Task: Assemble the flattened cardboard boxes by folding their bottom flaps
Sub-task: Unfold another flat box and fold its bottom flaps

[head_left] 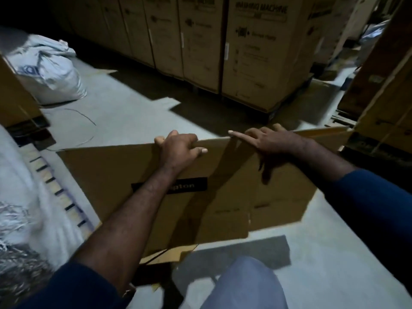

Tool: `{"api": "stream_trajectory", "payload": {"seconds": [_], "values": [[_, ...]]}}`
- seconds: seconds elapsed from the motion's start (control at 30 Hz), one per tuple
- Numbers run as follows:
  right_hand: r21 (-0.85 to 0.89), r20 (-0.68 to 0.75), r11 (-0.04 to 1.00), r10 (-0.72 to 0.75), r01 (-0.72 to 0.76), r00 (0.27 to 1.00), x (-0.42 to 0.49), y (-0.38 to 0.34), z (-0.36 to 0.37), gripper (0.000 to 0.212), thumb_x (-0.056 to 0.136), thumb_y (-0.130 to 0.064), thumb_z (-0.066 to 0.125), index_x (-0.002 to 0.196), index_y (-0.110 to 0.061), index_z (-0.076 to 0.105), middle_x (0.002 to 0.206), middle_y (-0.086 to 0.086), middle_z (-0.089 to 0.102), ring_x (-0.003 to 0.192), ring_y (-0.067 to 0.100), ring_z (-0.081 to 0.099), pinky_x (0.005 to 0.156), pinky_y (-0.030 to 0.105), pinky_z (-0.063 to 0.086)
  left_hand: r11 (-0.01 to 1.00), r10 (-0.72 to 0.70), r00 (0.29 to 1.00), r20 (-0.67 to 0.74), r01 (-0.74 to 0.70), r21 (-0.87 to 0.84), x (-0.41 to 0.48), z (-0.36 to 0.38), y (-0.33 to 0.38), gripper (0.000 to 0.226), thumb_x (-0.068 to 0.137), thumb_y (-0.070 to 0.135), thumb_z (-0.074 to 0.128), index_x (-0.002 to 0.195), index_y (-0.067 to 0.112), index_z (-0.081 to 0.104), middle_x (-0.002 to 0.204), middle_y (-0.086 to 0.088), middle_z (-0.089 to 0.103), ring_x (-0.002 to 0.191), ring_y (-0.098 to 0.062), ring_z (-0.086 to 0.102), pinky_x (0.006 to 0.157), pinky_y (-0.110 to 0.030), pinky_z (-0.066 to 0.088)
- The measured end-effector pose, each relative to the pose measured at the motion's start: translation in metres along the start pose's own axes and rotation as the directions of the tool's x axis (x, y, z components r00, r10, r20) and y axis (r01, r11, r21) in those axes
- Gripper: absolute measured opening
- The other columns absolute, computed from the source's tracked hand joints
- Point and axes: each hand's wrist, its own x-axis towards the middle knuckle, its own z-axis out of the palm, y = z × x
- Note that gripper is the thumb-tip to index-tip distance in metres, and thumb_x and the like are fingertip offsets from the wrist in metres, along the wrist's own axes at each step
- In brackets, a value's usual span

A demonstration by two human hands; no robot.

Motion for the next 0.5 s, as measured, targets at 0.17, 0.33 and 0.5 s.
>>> {"api": "stream_trajectory", "payload": {"seconds": [0.17, 0.33, 0.5], "values": [[-0.138, -0.403, 0.990, -0.037, -0.021, 0.914, -0.008, 0.021, 0.032, 0.102, 0.090, -0.006, 0.070, 0.162, -0.036, 0.004, 0.122, 0.005, 0.062, 0.096, 0.021, 0.061, 0.072, 0.035, 0.059, 0.999, -0.018, 0.999, -0.041, 0.017, -0.041, -0.014, 0.004, -0.020, 0.039, 0.079, 0.049, 0.080, 0.066, 0.019, 0.059, 0.060, 0.013, 0.048, 0.090, -0.016, 0.046, 0.070, -0.036, 0.011], [0.086, -0.472, 0.996, 0.012, 0.033, 0.882, -0.004, 0.016, 0.047, 0.045, 0.096, -0.008, 0.064, 0.136, -0.027, 0.058, 0.115, -0.002, 0.068, 0.096, 0.017, 0.068, 0.071, 0.031, 0.058, 1.000, -0.012, 0.999, -0.037, 0.011, -0.016, -0.027, 0.014, -0.017, 0.042, 0.080, 0.050, 0.079, 0.061, 0.028, 0.049, 0.062, 0.013, 0.051, 0.089, -0.016, 0.045, 0.076, -0.037, 0.016], [0.081, -0.395, 0.997, 0.048, -0.017, 0.917, 0.011, 0.010, 0.021, 0.043, 0.102, -0.020, 0.058, 0.141, -0.038, 0.053, 0.118, -0.008, 0.067, 0.094, 0.012, 0.066, 0.071, 0.031, 0.060, 1.000, -0.008, 1.000, -0.020, 0.008, -0.012, -0.011, 0.005, -0.026, 0.037, 0.080, 0.048, 0.080, 0.065, 0.022, 0.058, 0.062, 0.013, 0.050, 0.095, -0.017, 0.046, 0.071, -0.036, 0.010]]}}
